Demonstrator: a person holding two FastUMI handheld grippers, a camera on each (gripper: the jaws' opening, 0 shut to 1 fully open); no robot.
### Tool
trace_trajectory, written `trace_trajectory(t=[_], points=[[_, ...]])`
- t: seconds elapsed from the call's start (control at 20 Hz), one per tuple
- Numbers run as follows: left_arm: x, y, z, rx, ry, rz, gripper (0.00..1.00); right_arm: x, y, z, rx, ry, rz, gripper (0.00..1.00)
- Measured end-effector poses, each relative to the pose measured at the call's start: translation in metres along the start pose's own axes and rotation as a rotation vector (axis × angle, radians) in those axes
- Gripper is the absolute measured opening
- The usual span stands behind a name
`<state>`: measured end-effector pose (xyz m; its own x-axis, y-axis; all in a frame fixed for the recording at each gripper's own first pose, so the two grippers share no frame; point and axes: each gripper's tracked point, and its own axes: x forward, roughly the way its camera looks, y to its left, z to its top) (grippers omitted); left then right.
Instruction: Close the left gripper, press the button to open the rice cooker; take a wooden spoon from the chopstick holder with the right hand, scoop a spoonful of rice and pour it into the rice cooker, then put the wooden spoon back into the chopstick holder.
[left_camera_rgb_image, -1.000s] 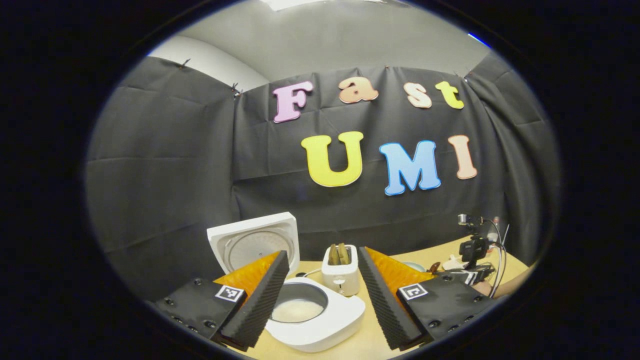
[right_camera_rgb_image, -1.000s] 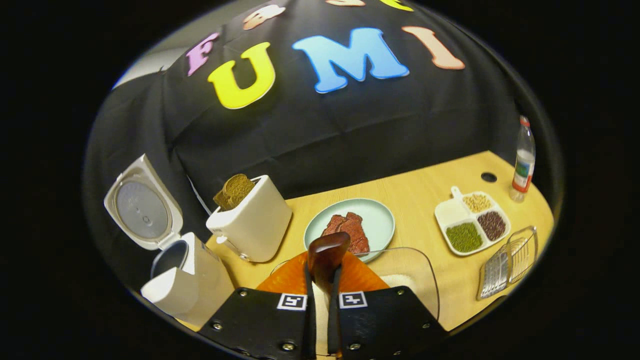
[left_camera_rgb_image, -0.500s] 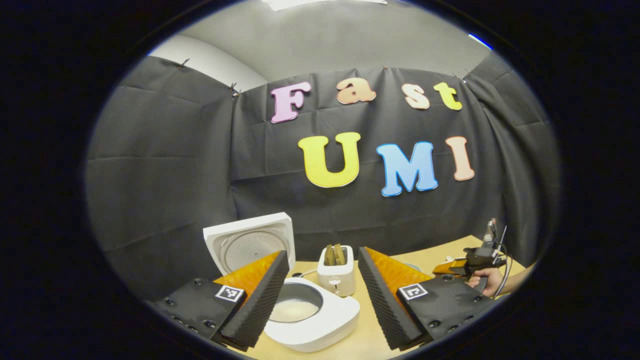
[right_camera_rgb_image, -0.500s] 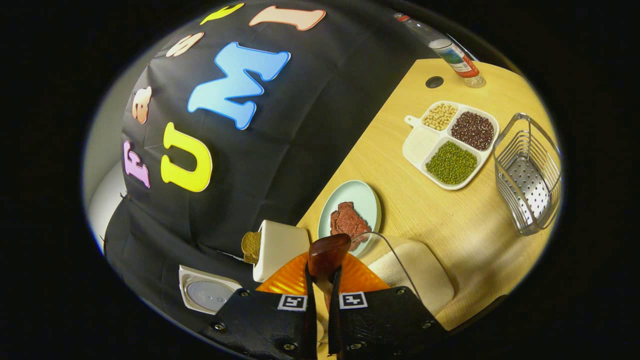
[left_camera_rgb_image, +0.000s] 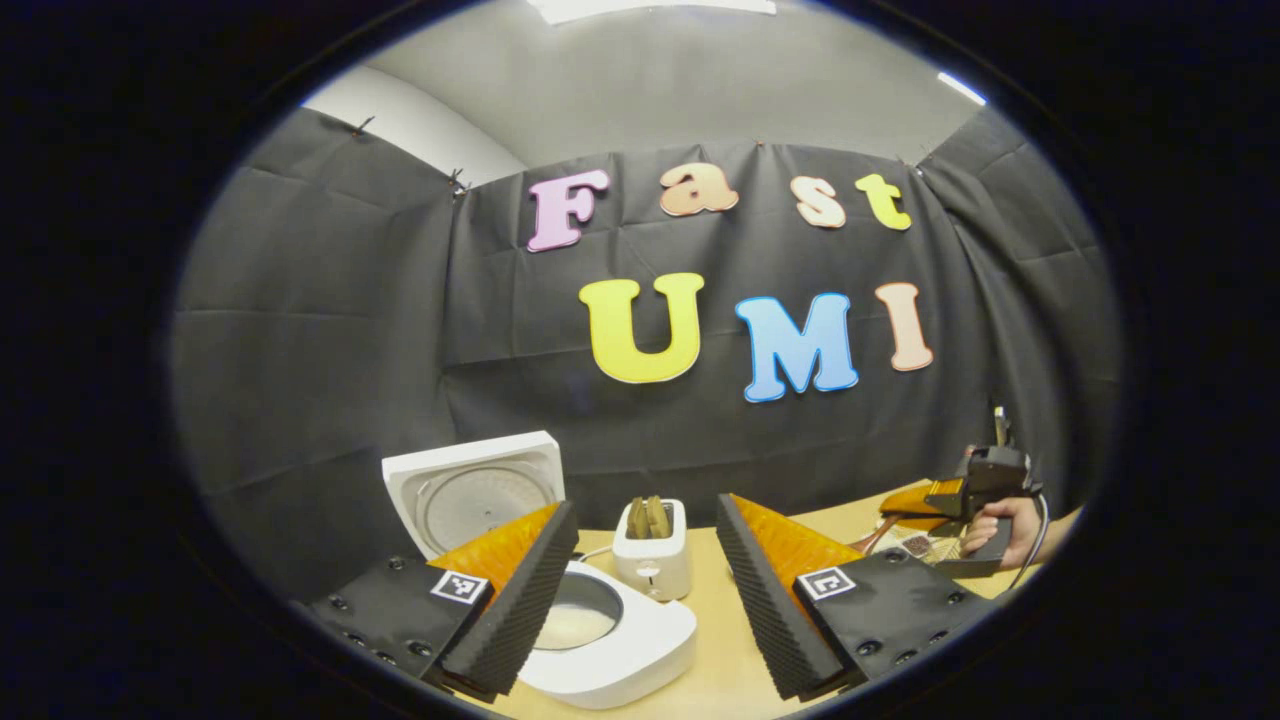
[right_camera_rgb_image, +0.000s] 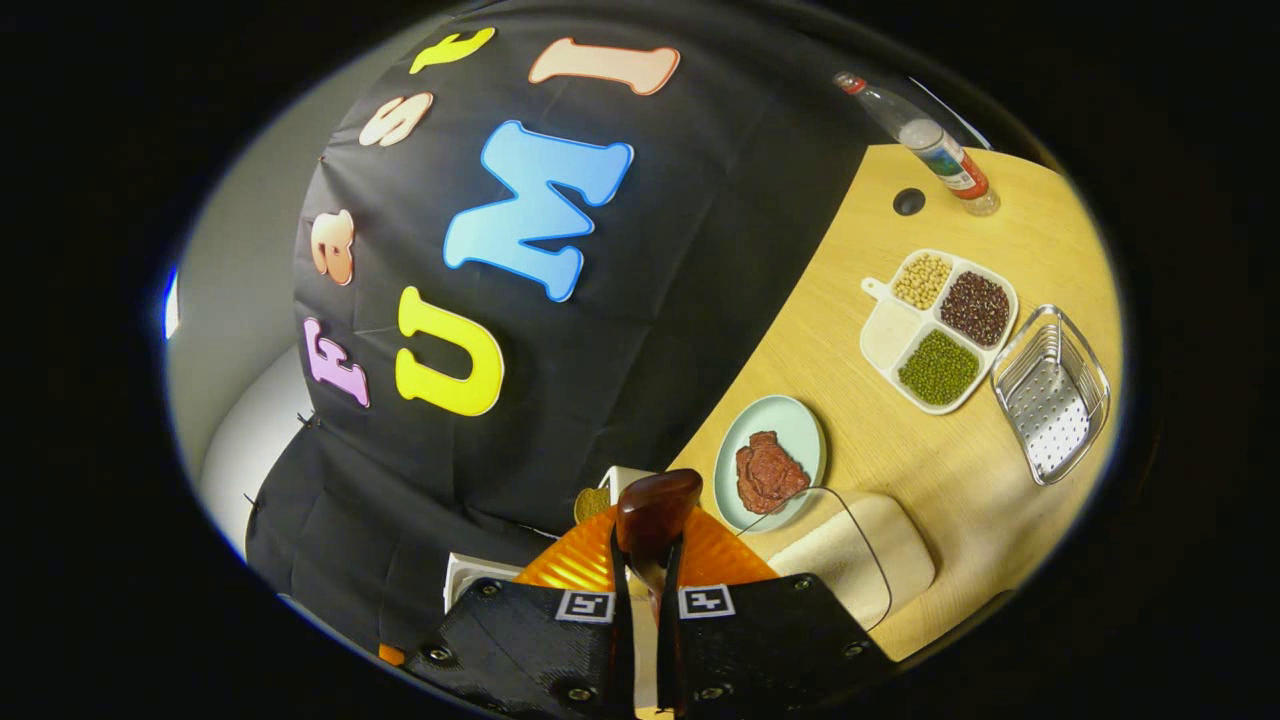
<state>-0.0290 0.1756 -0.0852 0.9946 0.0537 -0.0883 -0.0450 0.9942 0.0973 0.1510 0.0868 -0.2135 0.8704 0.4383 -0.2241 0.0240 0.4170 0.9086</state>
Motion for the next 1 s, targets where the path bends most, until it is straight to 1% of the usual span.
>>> trace_trajectory(t=[0.05, 0.25, 0.4, 0.55, 1.0], points=[[0.002, 0.003, -0.003, 0.001, 0.002, 0.001, 0.95, -0.002, 0.007, 0.000, -0.004, -0.002, 0.009, 0.09], [0.001, 0.009, -0.003, -0.017, 0.000, 0.006, 0.99, -0.004, 0.046, -0.004, 0.023, -0.001, 0.072, 0.09], [0.000, 0.025, -0.011, -0.020, 0.010, 0.022, 0.97, 0.001, 0.071, -0.014, 0.063, 0.013, 0.122, 0.09], [-0.002, 0.045, -0.018, -0.013, 0.018, 0.041, 0.95, 0.011, 0.088, -0.028, 0.121, 0.039, 0.151, 0.09], [-0.013, 0.080, -0.036, -0.014, 0.025, 0.067, 0.95, 0.049, 0.136, -0.082, 0.062, 0.135, 0.183, 0.09]])
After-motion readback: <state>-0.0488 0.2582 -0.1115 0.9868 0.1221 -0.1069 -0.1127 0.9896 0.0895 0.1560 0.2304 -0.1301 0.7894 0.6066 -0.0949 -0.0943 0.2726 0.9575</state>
